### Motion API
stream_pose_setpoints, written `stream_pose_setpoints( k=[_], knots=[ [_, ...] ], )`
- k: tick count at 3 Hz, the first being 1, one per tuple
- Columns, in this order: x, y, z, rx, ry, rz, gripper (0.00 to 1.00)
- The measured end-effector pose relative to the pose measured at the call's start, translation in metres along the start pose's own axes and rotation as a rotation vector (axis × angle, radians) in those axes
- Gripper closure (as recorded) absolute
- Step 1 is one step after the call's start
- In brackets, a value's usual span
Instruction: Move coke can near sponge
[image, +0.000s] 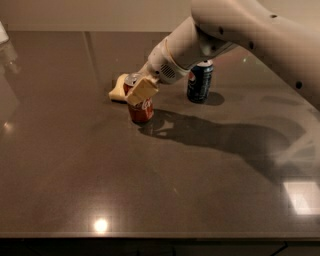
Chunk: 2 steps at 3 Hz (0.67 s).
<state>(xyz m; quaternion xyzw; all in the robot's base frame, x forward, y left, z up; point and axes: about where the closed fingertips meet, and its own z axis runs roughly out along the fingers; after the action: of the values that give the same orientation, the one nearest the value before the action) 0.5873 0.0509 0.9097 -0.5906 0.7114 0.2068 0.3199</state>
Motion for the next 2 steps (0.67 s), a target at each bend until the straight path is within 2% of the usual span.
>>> stream_pose_setpoints(
  k=[1,2],
  knots=[
    [-0.001,-0.019,0.001,0.037,-0.006,0.007,1.0],
    [0.0,-0.03,0.001,0.06,-0.01,0.002,0.82]
  ],
)
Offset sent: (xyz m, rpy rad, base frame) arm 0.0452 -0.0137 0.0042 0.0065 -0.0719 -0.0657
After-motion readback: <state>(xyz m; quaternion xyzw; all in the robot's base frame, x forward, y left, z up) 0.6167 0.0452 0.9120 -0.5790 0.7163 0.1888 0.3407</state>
